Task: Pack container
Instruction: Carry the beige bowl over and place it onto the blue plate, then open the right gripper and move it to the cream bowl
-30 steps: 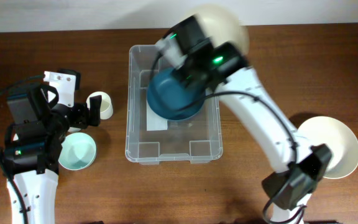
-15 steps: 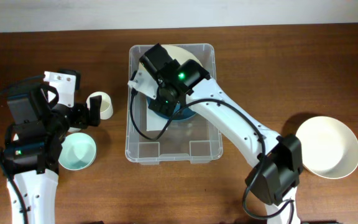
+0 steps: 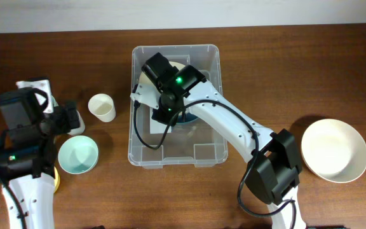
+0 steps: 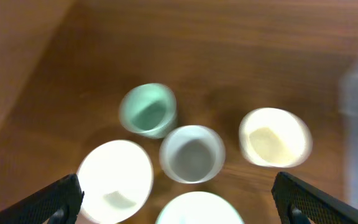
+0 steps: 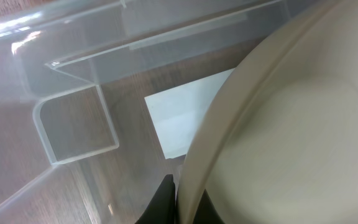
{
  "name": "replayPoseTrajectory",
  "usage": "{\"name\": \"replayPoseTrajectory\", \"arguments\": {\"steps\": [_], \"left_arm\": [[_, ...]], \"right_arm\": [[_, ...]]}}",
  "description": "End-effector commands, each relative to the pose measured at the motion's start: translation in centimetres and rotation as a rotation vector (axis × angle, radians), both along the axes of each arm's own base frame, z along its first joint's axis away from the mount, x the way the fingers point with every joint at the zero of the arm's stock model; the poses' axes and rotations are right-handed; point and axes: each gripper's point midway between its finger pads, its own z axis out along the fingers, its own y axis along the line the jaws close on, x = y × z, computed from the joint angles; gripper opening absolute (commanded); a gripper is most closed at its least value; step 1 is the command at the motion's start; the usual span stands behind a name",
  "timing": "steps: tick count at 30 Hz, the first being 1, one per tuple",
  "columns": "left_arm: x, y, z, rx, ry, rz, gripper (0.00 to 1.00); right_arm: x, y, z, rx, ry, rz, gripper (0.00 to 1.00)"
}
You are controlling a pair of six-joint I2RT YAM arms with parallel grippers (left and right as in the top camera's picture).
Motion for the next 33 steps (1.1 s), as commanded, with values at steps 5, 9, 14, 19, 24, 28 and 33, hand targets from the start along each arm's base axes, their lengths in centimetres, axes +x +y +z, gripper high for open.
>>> {"name": "replayPoseTrajectory", "arguments": {"steps": [5,9,14,19,24,28,33], "left_arm": [[-1.6,4.9,-0.3,-0.072,-0.025,0.193,0.99],[-1.5,4.8,-0.4,-0.077,-0.024,0.187,1.0],[-1.5,4.8,-0.4,-0.077,-0.024,0.187,1.0],[-1.5,4.8,-0.4,-0.077,-0.024,0.187,1.0],[-1.5,4.7,-0.4,-0.08,-0.024,0.183,1.0],[-1.4,4.5,-0.4,-0.089,-0.028,0.173,1.0],[-1.4,4.5,-0.4,-0.089,-0.027,0.173,1.0]], "right_arm": [[-0.5,-0.2,-1.4,-0.015,0.031,0.015,0.04],[-0.6,-0.3,-1.6,-0.019,0.037,0.012,0.13],[-0.5,-0.4,-1.6,-0.025,0.03,0.009,0.3],[2.5,-0.8,2.2,0.013,-0.075,-0.21,0.24],[8.7,-7.6,12.1,0.081,-0.369,-0.719,0.25],[10.0,-18.1,17.0,0.14,-0.456,-1.211,0.38],[8.0,-31.1,14.8,0.069,-0.299,-1.698,0.67]]}}
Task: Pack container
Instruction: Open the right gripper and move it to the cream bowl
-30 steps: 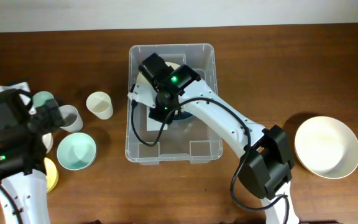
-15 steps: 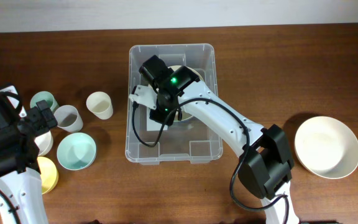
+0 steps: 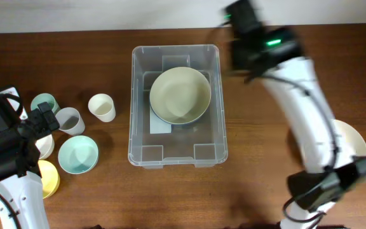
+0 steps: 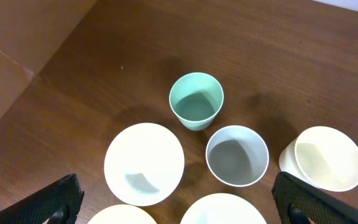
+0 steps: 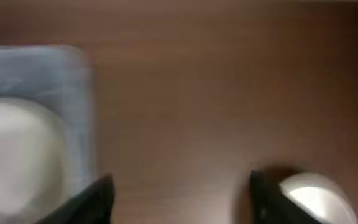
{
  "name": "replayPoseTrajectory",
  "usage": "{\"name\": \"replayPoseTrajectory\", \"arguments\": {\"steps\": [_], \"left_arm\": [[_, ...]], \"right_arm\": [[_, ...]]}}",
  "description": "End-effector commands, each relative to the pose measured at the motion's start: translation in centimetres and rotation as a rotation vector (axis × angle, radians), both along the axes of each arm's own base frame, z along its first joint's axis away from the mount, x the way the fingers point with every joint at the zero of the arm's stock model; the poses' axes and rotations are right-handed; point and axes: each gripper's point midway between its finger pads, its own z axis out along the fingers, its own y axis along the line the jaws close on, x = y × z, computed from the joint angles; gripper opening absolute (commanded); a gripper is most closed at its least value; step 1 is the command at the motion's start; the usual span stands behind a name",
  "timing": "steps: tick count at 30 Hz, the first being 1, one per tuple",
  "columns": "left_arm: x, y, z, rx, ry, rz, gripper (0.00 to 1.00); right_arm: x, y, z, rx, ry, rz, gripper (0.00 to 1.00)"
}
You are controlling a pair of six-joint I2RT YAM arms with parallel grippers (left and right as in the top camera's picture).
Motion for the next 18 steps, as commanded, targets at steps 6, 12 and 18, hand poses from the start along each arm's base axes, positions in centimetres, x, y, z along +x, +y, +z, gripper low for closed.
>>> {"name": "replayPoseTrajectory", "arguments": {"steps": [6,12,18], "left_arm": [[0.3,0.0,0.3,-0.013,-0.015,0.0,0.99],[0.6,-0.6,0.3,-0.037,-0.026,-0.03,1.0],[0.6,-0.7,0.3,-0.041,-0.027,-0.034,1.0]], "right_arm": [[-4.3,-17.7,-6.8,0.224,0.202,-0.638,0.94],[-8.6,-21.0,-16.5,0.218,0.388,-0.76,0.95],[-10.6,-20.4,-24.0,0.213,0.418,-0.761,0.95]]}}
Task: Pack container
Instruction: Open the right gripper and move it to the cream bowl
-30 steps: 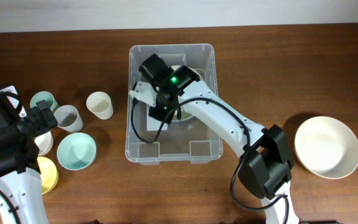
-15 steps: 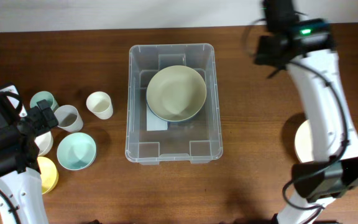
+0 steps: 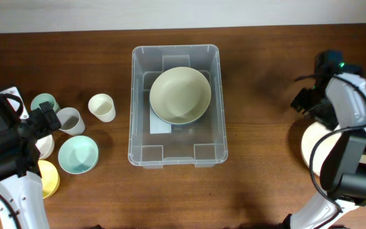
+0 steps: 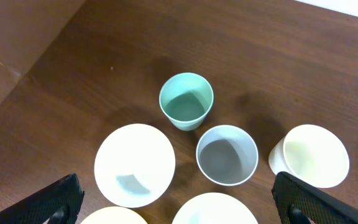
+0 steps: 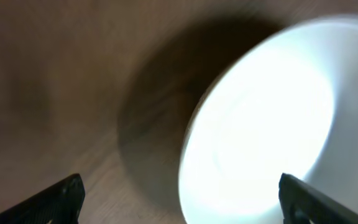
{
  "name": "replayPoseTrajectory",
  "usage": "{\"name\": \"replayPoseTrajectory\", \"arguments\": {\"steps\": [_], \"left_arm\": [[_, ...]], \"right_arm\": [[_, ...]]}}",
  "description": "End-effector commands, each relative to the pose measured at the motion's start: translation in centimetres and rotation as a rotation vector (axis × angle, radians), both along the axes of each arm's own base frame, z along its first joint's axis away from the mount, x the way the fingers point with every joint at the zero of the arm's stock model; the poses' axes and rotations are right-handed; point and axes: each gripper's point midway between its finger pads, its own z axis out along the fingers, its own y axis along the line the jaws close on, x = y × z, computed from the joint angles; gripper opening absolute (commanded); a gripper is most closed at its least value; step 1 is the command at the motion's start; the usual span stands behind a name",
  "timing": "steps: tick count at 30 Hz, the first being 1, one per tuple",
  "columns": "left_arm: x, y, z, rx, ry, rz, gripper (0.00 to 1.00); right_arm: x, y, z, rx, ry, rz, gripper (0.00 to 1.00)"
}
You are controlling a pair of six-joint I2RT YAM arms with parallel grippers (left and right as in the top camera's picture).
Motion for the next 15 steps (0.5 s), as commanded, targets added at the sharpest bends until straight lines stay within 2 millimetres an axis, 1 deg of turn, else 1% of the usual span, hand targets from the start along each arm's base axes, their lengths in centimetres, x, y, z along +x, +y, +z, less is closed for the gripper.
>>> {"name": "replayPoseTrajectory", "arguments": {"steps": [1,5,6,8,9,10,11,13,14,15], "left_arm": [[0.3,-0.1,0.3,-0.016,-0.015,-0.004,1.0],[0.3,-0.1,0.3,-0.015,-0.015,-0.005,1.0],[0.3,-0.1,0.3,-0.015,-0.015,-0.005,1.0],[0.3,-0.1,0.3,-0.015,-0.015,-0.005,1.0],[0.3,-0.1,0.3,-0.015,-0.015,-0.004,0.99],[0.3,-0.1,0.3,-0.015,-0.015,-0.005,1.0],[0.3,-0.1,0.3,-0.015,-0.015,-0.005,1.0],[0.3,-0.1,0.3,-0.015,-0.015,-0.005,1.0],[0.3,-0.1,0.3,-0.015,-0.015,-0.004,1.0],[0.3,-0.1,0.3,-0.015,-0.015,-0.005,1.0]], "right_arm": [[-1.5,0.6,-3.9,0.008,0.012,-0.007,0.95],[-2.2,0.5,-6.0,-0.016,-0.001,-0.008,0.95],[-2.3,0.3,-6.2,-0.027,-0.003,-0.008,0.94],[-2.4,-0.2,-6.2,-0.059,0.001,-0.01,0.89],[-2.4,-0.4,-6.2,-0.068,0.003,-0.011,0.83],[-2.5,-0.5,-6.1,-0.076,0.005,-0.011,0.73],[-2.5,-0.6,-6.1,-0.082,0.007,-0.011,0.61],[-2.5,-0.6,-6.1,-0.082,0.007,-0.011,0.48],[-2.5,-0.6,-6.1,-0.082,0.007,-0.011,0.45],[-2.5,-0.6,-6.1,-0.082,0.007,-0.011,0.38]]}}
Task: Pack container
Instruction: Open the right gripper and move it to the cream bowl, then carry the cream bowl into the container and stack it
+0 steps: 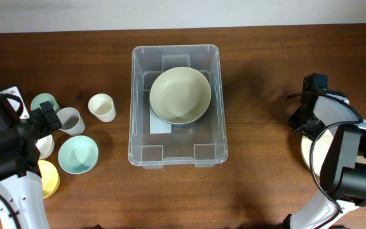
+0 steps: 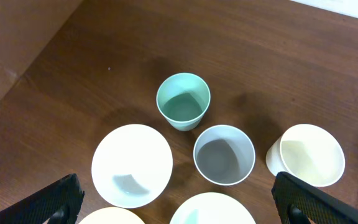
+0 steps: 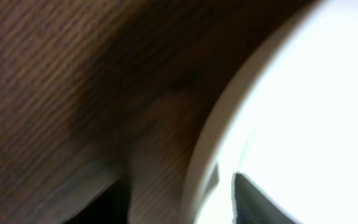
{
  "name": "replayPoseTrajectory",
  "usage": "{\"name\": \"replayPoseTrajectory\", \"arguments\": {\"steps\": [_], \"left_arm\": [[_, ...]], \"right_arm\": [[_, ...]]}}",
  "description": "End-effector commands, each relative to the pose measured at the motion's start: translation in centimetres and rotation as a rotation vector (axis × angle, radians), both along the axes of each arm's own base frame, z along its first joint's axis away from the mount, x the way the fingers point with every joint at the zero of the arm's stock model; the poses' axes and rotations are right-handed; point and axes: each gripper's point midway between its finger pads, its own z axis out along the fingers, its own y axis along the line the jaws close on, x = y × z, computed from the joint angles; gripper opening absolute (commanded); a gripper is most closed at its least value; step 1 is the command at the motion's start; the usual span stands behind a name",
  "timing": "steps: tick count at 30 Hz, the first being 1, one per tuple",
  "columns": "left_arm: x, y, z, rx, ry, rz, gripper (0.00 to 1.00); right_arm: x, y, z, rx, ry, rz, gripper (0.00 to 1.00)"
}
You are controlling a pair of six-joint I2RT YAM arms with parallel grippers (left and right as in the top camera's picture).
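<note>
A clear plastic container (image 1: 132, 114) stands mid-table with a cream bowl (image 1: 180, 95) inside it. At the far right a white bowl (image 3: 303, 93) sits on the wood, mostly hidden under my right arm in the overhead view. My right gripper (image 3: 176, 199) is low at that bowl's left rim, one finger outside and one inside. It is partly closed, with a gap still showing beside the rim. My left gripper (image 2: 179, 214) hangs wide open above the cups at the left, holding nothing.
Below the left gripper are a mint cup (image 2: 183, 101), a grey cup (image 2: 224, 154), a cream cup (image 2: 309, 162), a small white bowl (image 2: 132, 165), a mint bowl (image 1: 78, 154) and a yellow bowl (image 1: 48, 178). A white label lies on the container floor.
My right gripper has dropped from just above the white bowl to its left rim, and its fingers stand closer together with the rim between them. The left gripper has barely shifted.
My right gripper was first shut on the cream bowl inside the container. Then that bowl lay alone in the container and the arm was at the back right. Then it was open over the white bowl, and now it straddles its rim. My left gripper stayed open over the cups.
</note>
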Motion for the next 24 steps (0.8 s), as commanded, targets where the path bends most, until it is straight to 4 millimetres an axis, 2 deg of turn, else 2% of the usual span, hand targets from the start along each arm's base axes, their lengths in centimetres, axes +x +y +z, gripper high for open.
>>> {"name": "replayPoseTrajectory", "arguments": {"steps": [1,6,9,13,15,17,21,23,24], "left_arm": [[0.3,0.0,0.3,-0.011,-0.012,0.001,0.99],[0.3,0.0,0.3,-0.011,-0.012,0.001,1.0],[0.3,0.0,0.3,-0.011,-0.012,0.001,1.0],[0.3,0.0,0.3,-0.011,-0.012,0.001,1.0],[0.3,0.0,0.3,-0.011,-0.012,0.001,1.0],[0.3,0.0,0.3,-0.011,-0.012,0.001,1.0],[0.3,0.0,0.3,-0.011,-0.012,0.001,0.99],[0.3,0.0,0.3,-0.011,-0.012,0.001,1.0],[0.3,0.0,0.3,-0.011,-0.012,0.001,0.99]], "right_arm": [[-0.6,-0.3,-0.2,-0.026,0.02,-0.008,0.35],[-0.6,-0.3,-0.2,-0.026,0.02,-0.008,0.22],[-0.5,-0.3,-0.2,-0.027,0.017,-0.008,0.06],[-0.1,-0.3,-0.1,-0.028,0.004,-0.001,0.04],[1.0,0.1,0.7,-0.008,-0.012,0.075,0.04],[2.5,0.6,2.2,0.004,-0.043,0.165,0.04],[6.6,3.0,8.1,-0.005,-0.181,0.366,0.04],[9.5,6.7,13.5,-0.005,-0.316,0.58,0.04],[10.2,8.1,15.2,-0.007,-0.357,0.656,0.04]]}}
